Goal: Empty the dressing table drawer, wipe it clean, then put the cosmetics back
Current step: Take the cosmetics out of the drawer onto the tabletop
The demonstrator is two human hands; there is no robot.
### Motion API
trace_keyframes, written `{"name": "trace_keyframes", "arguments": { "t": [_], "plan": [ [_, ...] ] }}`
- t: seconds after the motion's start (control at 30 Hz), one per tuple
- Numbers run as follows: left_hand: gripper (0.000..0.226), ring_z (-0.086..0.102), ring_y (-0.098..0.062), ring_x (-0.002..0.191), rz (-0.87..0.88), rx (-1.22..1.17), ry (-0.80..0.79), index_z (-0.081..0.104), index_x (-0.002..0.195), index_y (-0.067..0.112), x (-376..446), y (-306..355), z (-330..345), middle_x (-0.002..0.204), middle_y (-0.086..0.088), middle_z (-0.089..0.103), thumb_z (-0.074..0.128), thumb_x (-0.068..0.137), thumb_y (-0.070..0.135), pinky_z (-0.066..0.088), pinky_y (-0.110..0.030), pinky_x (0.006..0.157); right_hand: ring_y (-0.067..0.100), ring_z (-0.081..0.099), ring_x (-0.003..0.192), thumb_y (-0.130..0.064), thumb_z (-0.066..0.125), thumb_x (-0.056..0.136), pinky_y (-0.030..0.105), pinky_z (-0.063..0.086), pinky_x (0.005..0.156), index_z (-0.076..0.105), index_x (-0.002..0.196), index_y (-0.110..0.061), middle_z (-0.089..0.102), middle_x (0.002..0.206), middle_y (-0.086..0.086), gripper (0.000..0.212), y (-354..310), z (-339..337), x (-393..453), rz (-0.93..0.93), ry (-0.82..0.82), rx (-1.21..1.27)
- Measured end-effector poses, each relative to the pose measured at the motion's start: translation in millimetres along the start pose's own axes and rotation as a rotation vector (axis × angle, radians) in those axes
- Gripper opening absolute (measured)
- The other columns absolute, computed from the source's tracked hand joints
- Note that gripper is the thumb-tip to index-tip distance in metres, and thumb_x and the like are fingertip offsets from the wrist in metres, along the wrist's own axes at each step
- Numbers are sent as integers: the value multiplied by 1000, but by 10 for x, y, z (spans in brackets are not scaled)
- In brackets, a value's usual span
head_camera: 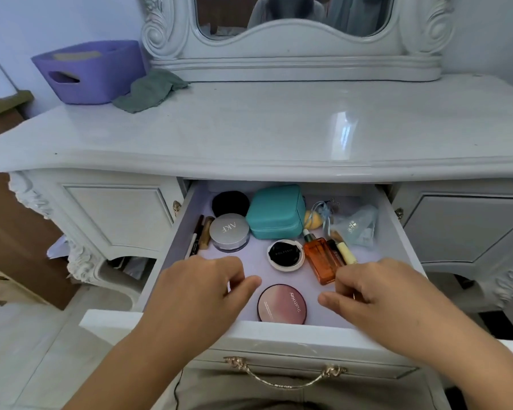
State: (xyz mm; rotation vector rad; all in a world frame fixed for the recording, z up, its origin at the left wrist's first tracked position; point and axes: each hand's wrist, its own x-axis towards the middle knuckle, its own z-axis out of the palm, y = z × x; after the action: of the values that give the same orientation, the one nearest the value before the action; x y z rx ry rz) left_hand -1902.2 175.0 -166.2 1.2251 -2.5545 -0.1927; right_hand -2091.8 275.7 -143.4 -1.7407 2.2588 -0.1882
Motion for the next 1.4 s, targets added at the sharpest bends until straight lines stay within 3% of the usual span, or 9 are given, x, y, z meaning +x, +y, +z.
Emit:
{"name": "trace_keyframes", "arguments": {
  "t": [0.17,0.37,0.53,0.73,0.87,0.97,1.13,1.23,1.4],
  "plan": [
    [48,37,-13,51,43,48,-82,30,54,19,83,-30,-42,50,-1,38,38,87,53,24,-20,48,9,37,52,-55,42,88,24,30,52,38,60,-19,42,54,-3,45,6,-27,39,-57,-46,-1],
    [39,41,-7,53,153,66,-188,41,63,27,174,-106,-73,52,6,45,36,87,58,24,-16,48,10,49,55,-55,48,85,26,42,57,46,65,-20,50,55,-1,40,54,-94,140,-115,-173,45],
    [31,48,2,68,240,39,-160,56,103,37,641,-252,-126,86,19,52,43,83,57,28,-9,57,0,47,54,-52,48,85,18,32,51,50,73,-32,54,57,-15,23,65,-271,413,-263,-136,-22],
    [47,51,-8,108,305,40,-168,48,127,28,1050,-378,255,124,13,48,52,85,50,41,-23,78,6,59,64,-43,55,86,26,48,62,61,83,-25,66,70,-7,20,249,-232,862,-286,-34,31],
    [59,59,-24,107,456,61,-117,53,122,13,1186,-458,568,123,-6,57,45,78,51,55,-37,81,3,60,66,-39,59,85,20,48,59,64,83,-25,67,71,-9,15,445,-123,967,-249,-63,112],
    [63,59,-29,109,485,75,-120,45,126,13,1307,-429,781,127,-13,56,45,75,49,54,-42,85,3,62,71,-37,60,85,22,52,63,65,86,-26,67,78,-9,12,540,-34,1020,-252,-71,169],
    [71,44,-30,114,589,112,-77,42,129,27,1399,-251,967,131,-13,48,75,66,30,51,-45,81,3,59,74,-34,62,85,20,49,66,65,87,-25,65,81,-12,9,659,59,1069,-283,-62,180],
    [49,46,-36,114,631,160,-40,47,120,23,1374,-206,1027,130,-17,49,61,73,28,51,-49,84,5,58,75,-32,62,85,17,47,64,65,88,-24,64,82,-11,9,717,96,1082,-286,-56,190],
    [34,54,-38,110,682,189,-45,49,116,17,1254,-214,990,128,-17,51,47,83,28,52,-47,82,6,58,73,-30,64,83,30,51,70,64,87,-24,64,81,-10,7,748,175,1088,-310,-68,201]
  ]
}}
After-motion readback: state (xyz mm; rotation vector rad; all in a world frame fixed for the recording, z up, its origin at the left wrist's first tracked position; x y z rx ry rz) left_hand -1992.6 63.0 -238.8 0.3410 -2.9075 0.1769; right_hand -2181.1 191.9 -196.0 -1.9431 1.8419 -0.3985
